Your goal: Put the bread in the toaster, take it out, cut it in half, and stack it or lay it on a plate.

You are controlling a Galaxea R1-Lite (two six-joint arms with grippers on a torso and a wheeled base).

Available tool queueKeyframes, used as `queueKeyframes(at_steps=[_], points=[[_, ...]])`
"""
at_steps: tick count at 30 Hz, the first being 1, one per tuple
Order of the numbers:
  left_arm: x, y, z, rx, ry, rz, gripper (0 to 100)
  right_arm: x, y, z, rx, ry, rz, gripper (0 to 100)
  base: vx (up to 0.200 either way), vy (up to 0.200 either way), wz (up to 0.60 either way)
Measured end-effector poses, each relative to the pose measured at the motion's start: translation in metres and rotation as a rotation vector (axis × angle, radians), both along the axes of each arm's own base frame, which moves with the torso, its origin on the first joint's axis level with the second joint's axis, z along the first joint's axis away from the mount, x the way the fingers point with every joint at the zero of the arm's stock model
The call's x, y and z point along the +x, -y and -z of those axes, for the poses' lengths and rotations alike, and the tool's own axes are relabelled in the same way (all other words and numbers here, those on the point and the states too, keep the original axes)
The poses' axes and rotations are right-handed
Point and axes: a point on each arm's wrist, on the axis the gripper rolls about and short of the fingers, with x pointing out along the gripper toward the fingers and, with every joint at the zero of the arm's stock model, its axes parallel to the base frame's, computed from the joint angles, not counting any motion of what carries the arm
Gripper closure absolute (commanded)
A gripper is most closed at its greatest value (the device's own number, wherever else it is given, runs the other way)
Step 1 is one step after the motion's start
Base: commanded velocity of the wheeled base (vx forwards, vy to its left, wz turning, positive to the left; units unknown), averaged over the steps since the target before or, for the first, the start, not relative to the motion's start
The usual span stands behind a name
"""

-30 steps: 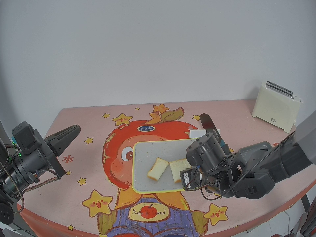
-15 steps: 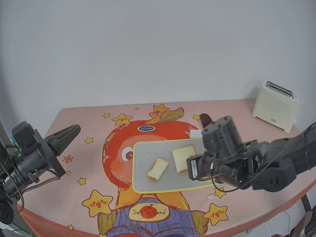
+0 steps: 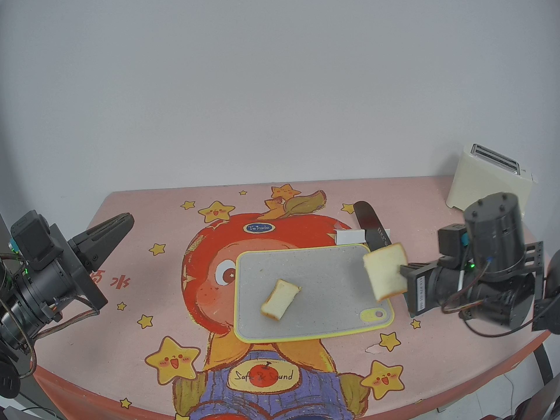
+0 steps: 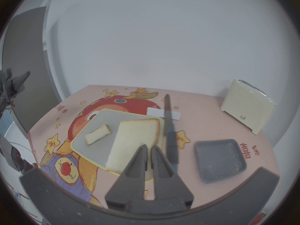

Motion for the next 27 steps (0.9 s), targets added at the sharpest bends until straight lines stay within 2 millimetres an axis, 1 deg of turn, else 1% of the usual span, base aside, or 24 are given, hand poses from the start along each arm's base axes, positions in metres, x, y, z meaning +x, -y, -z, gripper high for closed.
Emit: queueKeyframes(at_steps=[6,9,12,14,16,19,21,25,27], points=[[-0.002,-0.001,0.005,0.023,-0.008,-0.004,100,-0.003,0.039,-0.012,0.058,0.019,0.018,100,0.0,0.0,0.0],[-0.002,-0.001,0.007,0.034,-0.011,-0.006,100,0.002,0.061,-0.016,0.059,0.034,0.053,100,0.0,0.0,0.0],[-0.003,-0.001,0.009,0.041,-0.014,-0.006,100,0.01,0.087,-0.018,0.066,0.036,0.089,100,0.0,0.0,0.0],[-0.003,-0.001,0.009,0.043,-0.014,-0.006,100,0.014,0.099,-0.018,0.072,0.033,0.097,100,0.0,0.0,0.0],[-0.003,-0.001,0.01,0.046,-0.015,-0.007,100,0.018,0.114,-0.017,0.076,0.028,0.104,100,0.0,0.0,0.0],[-0.003,-0.001,0.01,0.049,-0.016,-0.008,100,0.026,0.136,-0.012,0.065,0.012,0.124,100,0.0,0.0,0.0],[-0.003,-0.001,0.011,0.05,-0.018,-0.007,100,0.032,0.147,-0.007,0.054,-0.008,0.141,100,0.0,0.0,0.0],[-0.003,-0.001,0.012,0.054,-0.021,-0.008,100,0.045,0.163,0.006,0.03,-0.062,0.176,100,0.0,0.0,0.0],[-0.003,-0.001,0.013,0.055,-0.023,-0.007,100,0.053,0.17,0.017,0.017,-0.102,0.187,100,0.0,0.0,0.0]])
